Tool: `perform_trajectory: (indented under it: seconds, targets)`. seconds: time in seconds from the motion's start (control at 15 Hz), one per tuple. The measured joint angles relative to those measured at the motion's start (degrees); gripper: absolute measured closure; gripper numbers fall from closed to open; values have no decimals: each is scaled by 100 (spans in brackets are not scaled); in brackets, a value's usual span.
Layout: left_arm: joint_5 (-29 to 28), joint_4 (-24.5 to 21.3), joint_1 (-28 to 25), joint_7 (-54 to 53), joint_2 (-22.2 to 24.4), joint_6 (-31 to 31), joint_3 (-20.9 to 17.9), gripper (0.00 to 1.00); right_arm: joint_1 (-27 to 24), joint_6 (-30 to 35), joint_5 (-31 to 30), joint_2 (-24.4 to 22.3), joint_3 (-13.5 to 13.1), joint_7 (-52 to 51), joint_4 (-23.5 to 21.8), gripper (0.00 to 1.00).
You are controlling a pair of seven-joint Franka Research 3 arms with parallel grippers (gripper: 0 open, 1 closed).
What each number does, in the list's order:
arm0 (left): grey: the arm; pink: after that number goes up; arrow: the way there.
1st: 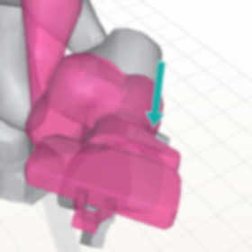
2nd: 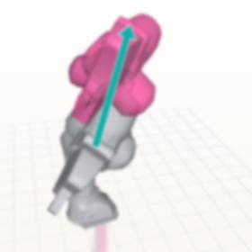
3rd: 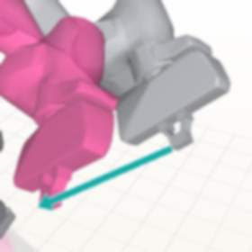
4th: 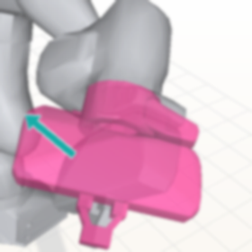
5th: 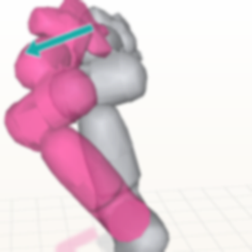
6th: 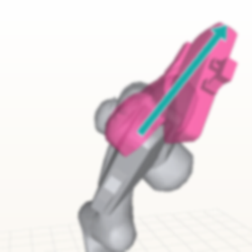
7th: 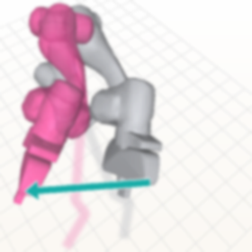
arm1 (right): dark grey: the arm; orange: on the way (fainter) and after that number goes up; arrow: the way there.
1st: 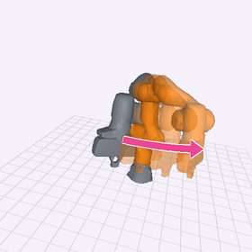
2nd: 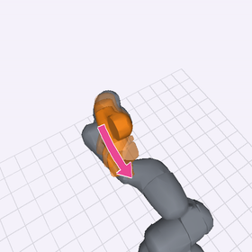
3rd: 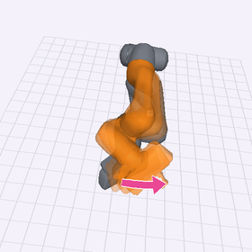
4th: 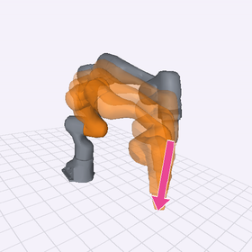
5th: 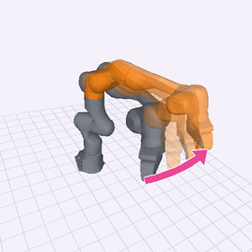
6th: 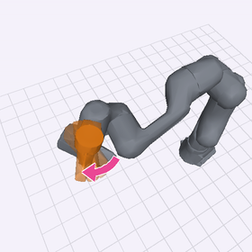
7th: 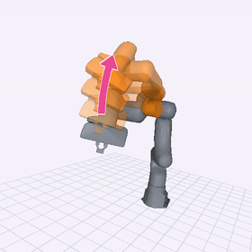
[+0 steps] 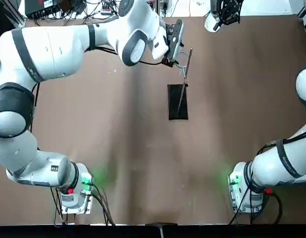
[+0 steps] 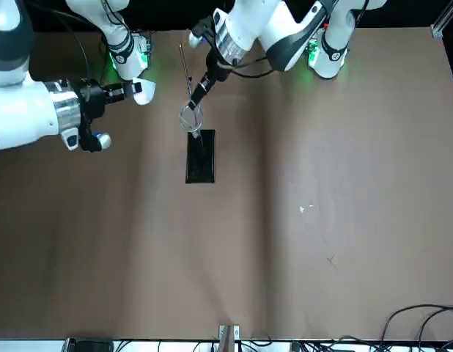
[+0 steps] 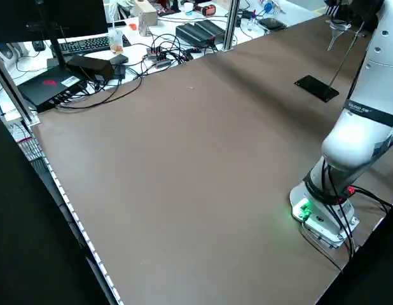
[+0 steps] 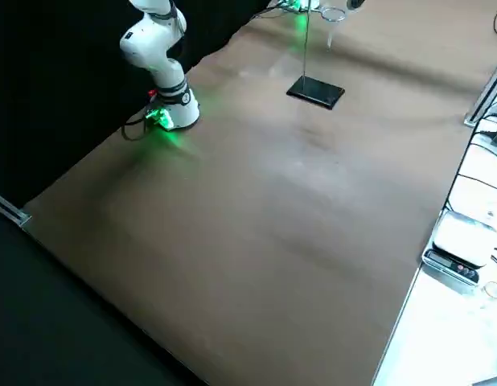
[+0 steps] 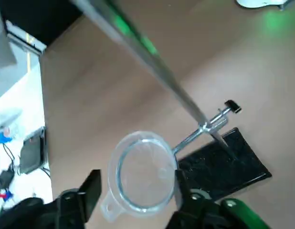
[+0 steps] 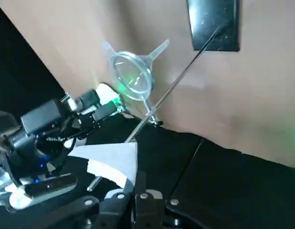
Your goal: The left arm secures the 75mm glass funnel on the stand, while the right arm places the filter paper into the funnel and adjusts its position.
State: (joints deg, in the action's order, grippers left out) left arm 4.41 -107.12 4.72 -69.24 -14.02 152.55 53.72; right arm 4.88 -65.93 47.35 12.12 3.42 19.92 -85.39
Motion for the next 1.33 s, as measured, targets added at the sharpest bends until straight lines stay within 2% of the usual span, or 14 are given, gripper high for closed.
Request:
perform_trajectory:
  seconds: [0.2,0.53,0.8,0.93,1.07,1.13,1.33]
  targets:
    - [0,195,-303,912,9,-530,14,1,84,-6,113,143,-1,22,-28,99]
    - [0,943,-894,2739,24,-1990,18,0,445,-242,157,436,2,111,-102,99]
    - [0,1071,-1534,4041,15,-2681,0,0,677,-421,170,680,1,125,-147,99]
    - [-4,1073,-1781,4772,4,-3280,-47,0,785,-625,181,807,2,126,-152,99]
    - [-401,1087,-1873,5509,1,-3985,-226,0,894,-722,186,922,2,132,-157,99]
    - [-1242,1143,-1904,5863,-4,-4579,-363,0,962,-753,187,1025,2,139,-162,98]
    - [-2143,1259,-1931,6085,-3,-5336,-397,0,1000,-753,187,1122,2,140,-162,98]
